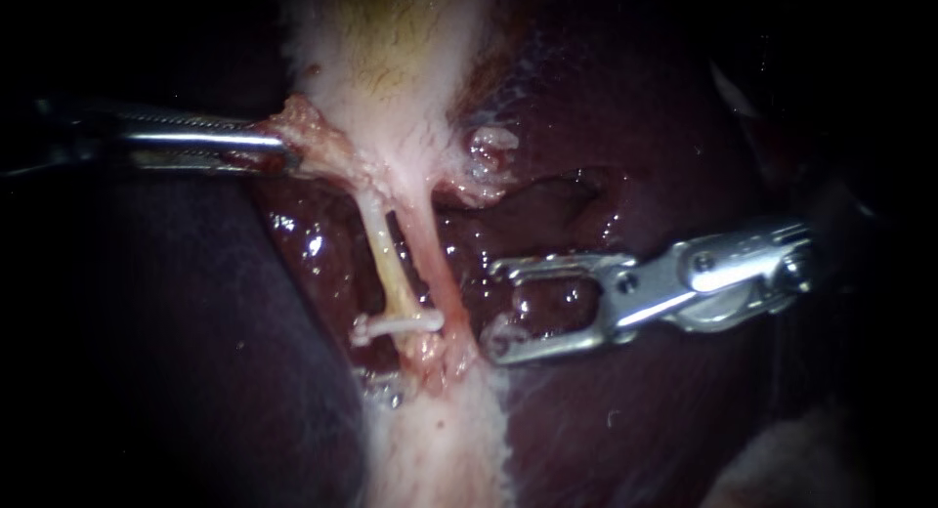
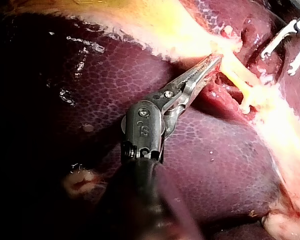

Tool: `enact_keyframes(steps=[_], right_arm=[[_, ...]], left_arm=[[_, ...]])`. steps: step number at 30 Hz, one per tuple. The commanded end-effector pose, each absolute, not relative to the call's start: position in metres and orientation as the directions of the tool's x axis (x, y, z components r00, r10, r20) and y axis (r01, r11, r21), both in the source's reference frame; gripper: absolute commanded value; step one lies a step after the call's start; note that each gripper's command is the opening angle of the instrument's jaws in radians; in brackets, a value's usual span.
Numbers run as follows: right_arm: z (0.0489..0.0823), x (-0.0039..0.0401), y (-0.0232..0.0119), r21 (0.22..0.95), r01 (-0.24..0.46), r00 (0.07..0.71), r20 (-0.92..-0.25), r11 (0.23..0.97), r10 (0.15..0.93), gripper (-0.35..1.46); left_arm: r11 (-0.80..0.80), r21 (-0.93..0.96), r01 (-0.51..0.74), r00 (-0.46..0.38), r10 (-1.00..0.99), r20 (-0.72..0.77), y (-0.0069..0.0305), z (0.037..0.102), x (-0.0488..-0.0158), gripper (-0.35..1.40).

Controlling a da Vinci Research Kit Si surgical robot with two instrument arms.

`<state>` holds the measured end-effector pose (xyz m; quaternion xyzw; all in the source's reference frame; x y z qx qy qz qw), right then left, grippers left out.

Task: Going back first clip left tube

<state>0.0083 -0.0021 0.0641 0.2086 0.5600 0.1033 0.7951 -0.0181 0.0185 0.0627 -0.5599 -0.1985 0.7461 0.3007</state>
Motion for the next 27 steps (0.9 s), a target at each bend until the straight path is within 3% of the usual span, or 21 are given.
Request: enact_keyframes(steps=[1, 9, 27], right_arm=[[0.064, 0.0078, -0.0018, 0.446, 0.063, 0.352, -0.847, 0.893, 0.398, 0.5], [0.0639, 0.005, -0.0003, 0.434, 0.046, 0.352, -0.85, 0.9, 0.392, 0.5], [0.0639, 0.0045, -0.0003, 0.434, 0.048, 0.352, -0.85, 0.9, 0.391, 0.5]], left_arm=[[-0.74, -0.633, -0.226, -0.192, 0.671, -0.716, 0.0185, 0.0627, -0.0181, -0.35], [-0.74, -0.633, -0.226, -0.192, 0.671, -0.716, 0.0186, 0.0629, -0.0181, -0.35], [-0.751, -0.616, -0.237, -0.192, 0.658, -0.728, 0.019, 0.069, -0.0203, -0.35]])
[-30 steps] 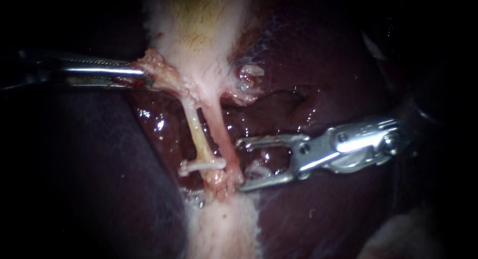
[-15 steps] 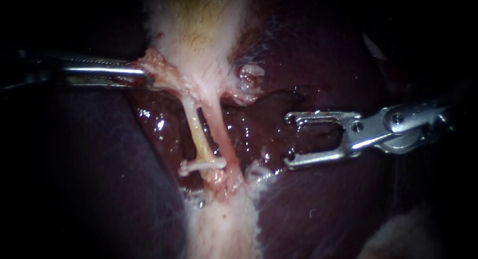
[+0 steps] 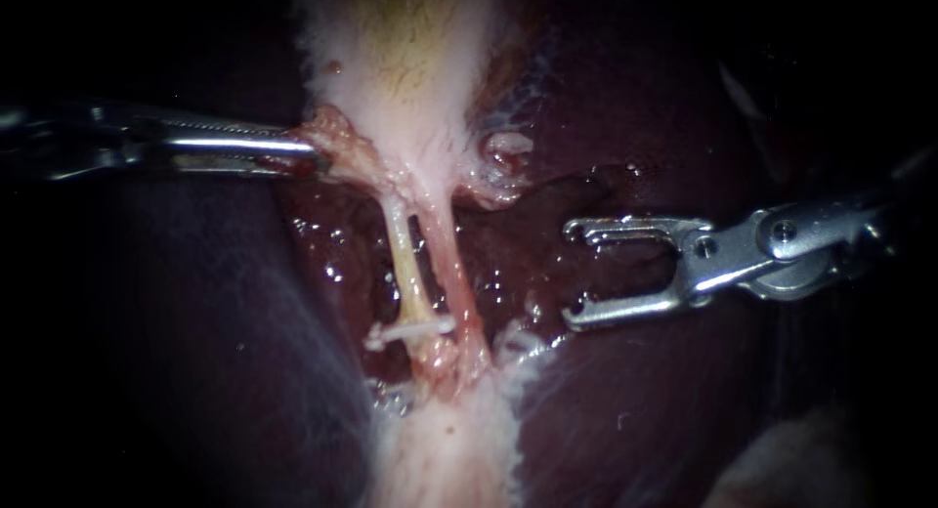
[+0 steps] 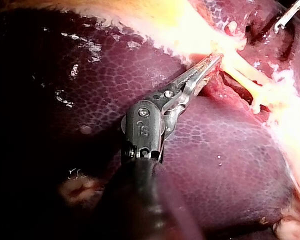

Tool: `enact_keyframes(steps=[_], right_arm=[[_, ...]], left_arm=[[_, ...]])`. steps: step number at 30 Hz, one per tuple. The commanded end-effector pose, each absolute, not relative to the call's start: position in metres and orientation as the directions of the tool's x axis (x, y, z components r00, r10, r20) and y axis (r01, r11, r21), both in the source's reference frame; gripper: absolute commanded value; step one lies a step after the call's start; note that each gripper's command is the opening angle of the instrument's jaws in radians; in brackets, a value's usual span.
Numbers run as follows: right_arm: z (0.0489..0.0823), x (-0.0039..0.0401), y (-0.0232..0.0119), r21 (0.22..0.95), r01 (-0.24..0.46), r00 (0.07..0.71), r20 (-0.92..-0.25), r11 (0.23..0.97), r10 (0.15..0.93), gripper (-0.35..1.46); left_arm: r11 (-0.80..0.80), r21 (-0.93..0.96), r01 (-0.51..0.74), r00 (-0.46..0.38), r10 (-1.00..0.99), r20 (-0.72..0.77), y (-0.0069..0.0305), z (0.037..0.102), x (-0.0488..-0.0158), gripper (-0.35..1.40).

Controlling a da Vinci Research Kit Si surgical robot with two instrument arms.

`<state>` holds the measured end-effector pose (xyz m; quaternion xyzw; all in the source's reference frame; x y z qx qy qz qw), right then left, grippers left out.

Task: Going back first clip left tube

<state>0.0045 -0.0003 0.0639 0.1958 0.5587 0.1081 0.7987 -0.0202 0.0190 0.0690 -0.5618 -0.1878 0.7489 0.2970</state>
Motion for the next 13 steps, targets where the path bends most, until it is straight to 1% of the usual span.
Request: enact_keyframes(steps=[1, 6, 13], right_arm=[[0.0639, 0.0045, -0.0003, 0.434, 0.048, 0.352, -0.85, 0.9, 0.391, 0.5], [0.0639, 0.0044, -0.0003, 0.434, 0.048, 0.352, -0.85, 0.9, 0.391, 0.5], [0.0639, 0.0043, -0.0003, 0.434, 0.049, 0.352, -0.85, 0.9, 0.391, 0.5]], left_arm=[[-0.752, -0.615, -0.237, -0.192, 0.657, -0.729, 0.019, 0.0692, -0.0204, -0.35], [-0.75, -0.618, -0.237, -0.194, 0.66, -0.726, 0.019, 0.07, -0.0211, -0.35], [-0.75, -0.619, -0.234, -0.197, 0.66, -0.725, 0.019, 0.0701, -0.0211, -0.35]])
